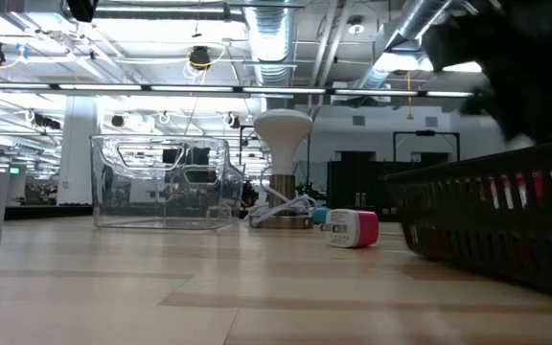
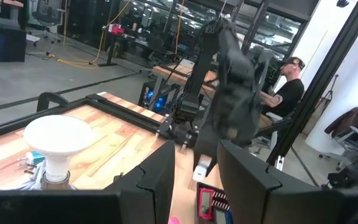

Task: Pick & Place Office items
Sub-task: Put the right white charger adapter into the transparent bin

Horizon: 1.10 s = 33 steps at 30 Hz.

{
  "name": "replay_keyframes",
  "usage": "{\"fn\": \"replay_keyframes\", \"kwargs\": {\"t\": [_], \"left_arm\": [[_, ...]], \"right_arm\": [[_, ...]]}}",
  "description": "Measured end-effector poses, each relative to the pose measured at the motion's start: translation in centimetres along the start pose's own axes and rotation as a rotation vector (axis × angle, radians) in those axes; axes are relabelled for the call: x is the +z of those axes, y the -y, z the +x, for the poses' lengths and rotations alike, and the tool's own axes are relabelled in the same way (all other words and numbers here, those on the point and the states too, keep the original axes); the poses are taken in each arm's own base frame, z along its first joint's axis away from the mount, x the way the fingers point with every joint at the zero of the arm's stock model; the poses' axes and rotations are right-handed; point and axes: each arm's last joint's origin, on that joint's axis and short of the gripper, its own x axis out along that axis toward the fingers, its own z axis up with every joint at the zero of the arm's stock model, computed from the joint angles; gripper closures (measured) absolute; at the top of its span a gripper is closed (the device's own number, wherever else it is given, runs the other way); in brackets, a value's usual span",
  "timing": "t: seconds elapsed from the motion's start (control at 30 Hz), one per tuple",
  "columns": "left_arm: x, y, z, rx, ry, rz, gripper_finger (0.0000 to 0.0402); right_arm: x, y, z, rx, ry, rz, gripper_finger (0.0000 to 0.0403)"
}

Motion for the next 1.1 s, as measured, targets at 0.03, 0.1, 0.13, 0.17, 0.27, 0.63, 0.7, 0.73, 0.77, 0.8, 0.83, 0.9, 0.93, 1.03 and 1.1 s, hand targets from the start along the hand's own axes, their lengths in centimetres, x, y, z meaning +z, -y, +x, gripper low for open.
{"fn": "replay_keyframes", "kwargs": {"t": [0.03, 0.1, 0.13, 0.17, 0.27, 0.63, 0.7, 0.73, 0.77, 0.8, 0.83, 0.9, 0.93, 1.03, 1.1], "left_arm": [[-0.1, 0.0, 0.0, 0.001, -0.004, 0.003, 0.0284], [-0.2, -0.1, 0.0, 0.005, -0.017, 0.000, 0.0284], [-0.4, -0.1, 0.0, 0.009, -0.028, 0.004, 0.0284], [-0.6, -0.2, 0.0, 0.014, -0.040, 0.005, 0.0284], [-1.1, -0.4, 0.0, 0.030, -0.074, 0.003, 0.0284], [-1.4, -0.6, -0.1, 0.044, -0.097, -0.016, 0.0284], [-1.5, -0.6, -0.2, 0.042, -0.107, -0.022, 0.0284], [-1.6, -0.5, -0.3, 0.042, -0.115, -0.017, 0.0284], [-1.7, -0.5, -0.4, 0.041, -0.121, -0.014, 0.0284], [-1.8, -0.5, -0.4, 0.042, -0.123, -0.021, 0.0284], [-1.8, -0.4, -0.5, 0.044, -0.121, -0.026, 0.0284], [-1.8, -0.3, -0.8, 0.048, -0.115, -0.030, 0.0284], [-1.9, -0.2, -0.9, 0.053, -0.111, -0.029, 0.0284], [-1.9, -0.1, -1.2, 0.070, -0.097, -0.027, 0.0284], [-1.9, 0.0, -1.4, 0.079, -0.089, -0.029, 0.0284]], "right_arm": [[0.6, -0.2, -0.8, -0.003, 0.045, 0.025, 0.0296], [2.1, -0.4, -2.5, 0.002, 0.153, 0.080, 0.0296], [2.8, -0.6, -3.4, 0.012, 0.216, 0.101, 0.0296], [3.5, -0.6, -4.3, 0.017, 0.270, 0.119, 0.0296], [5.9, -0.3, -6.6, 0.069, 0.438, 0.167, 0.0296], [13.6, 6.1, -9.5, 0.214, 0.904, 0.326, 0.0296], [14.8, 7.4, -8.8, 0.248, 0.931, 0.337, 0.0296], [15.4, 7.9, -8.4, 0.265, 0.950, 0.346, 0.0296], [16.0, 8.3, -8.0, 0.277, 0.959, 0.353, 0.0296], [16.6, 8.6, -7.5, 0.279, 0.958, 0.360, 0.0296], [17.2, 8.9, -6.9, 0.272, 0.947, 0.366, 0.0296], [18.7, 9.2, -5.9, 0.258, 0.924, 0.367, 0.0296], [19.3, 9.3, -5.5, 0.261, 0.906, 0.359, 0.0296], [21.8, 9.0, -4.8, 0.266, 0.886, 0.332, 0.0296], [23.4, 8.8, -4.5, 0.253, 0.866, 0.314, 0.0296]]}}
